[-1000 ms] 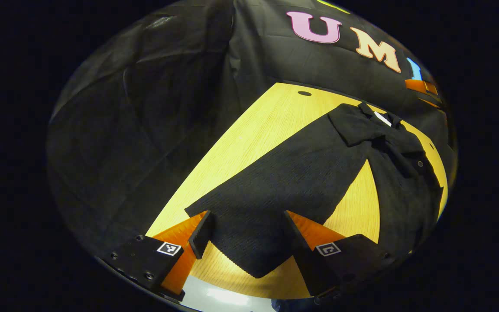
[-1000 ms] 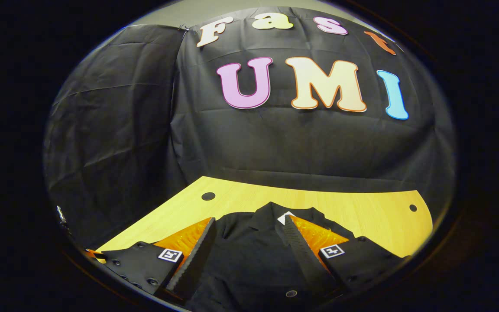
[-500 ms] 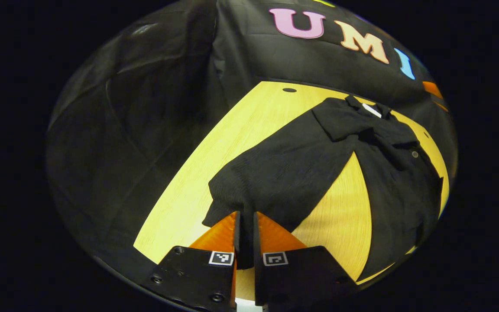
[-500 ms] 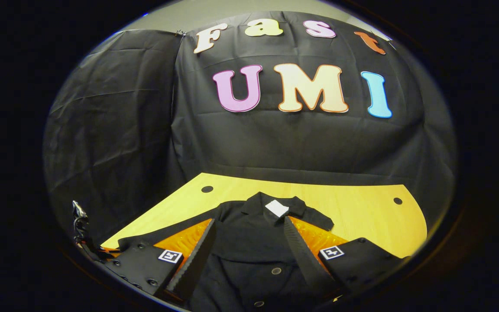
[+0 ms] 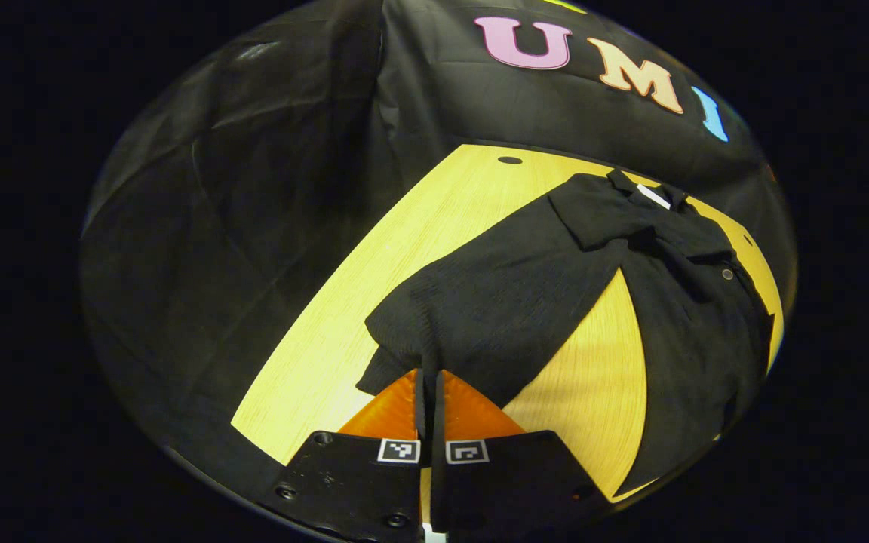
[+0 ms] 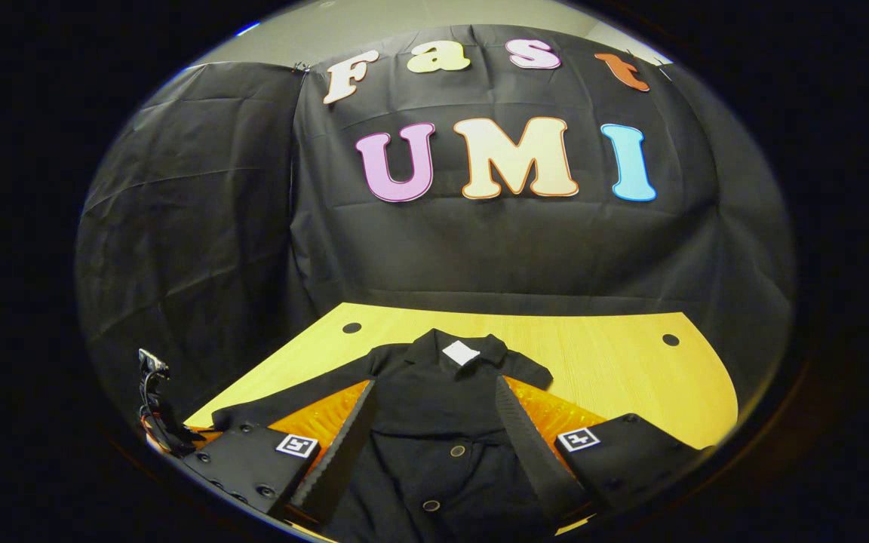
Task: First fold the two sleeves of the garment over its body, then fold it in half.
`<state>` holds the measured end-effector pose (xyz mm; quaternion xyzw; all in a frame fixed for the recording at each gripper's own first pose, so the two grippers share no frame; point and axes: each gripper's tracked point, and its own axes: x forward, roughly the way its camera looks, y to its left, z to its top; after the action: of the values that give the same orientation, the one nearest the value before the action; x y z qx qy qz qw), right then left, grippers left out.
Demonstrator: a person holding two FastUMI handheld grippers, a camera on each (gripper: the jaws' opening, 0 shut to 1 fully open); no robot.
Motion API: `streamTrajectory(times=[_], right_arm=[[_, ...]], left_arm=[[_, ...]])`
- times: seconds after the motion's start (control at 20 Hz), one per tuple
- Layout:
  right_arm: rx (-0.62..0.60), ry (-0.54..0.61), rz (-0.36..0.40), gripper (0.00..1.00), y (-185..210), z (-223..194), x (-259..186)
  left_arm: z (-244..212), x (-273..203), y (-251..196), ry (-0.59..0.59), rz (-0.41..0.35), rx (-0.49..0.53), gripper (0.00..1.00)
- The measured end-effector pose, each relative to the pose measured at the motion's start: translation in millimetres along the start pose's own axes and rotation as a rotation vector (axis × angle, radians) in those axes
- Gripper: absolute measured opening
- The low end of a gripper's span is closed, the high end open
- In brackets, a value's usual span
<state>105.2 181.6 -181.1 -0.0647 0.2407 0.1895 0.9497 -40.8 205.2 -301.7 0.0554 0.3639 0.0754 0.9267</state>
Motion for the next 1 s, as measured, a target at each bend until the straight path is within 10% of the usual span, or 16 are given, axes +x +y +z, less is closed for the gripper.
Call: streamTrajectory(times=[0.45, 1.0], right_arm=[[0.017, 0.018, -0.032, 0.99, -36.2, -17.4, -19.3], [0.100, 0.043, -0.117, 0.98, -95.0, -47.3, -44.2]], left_arm=[[71.1, -34.9, -64.2, -0.052, -0.131, -0.048, 0.00], [235.1, -71.3, -261.2, -0.316, -0.422, 0.123, 0.00]])
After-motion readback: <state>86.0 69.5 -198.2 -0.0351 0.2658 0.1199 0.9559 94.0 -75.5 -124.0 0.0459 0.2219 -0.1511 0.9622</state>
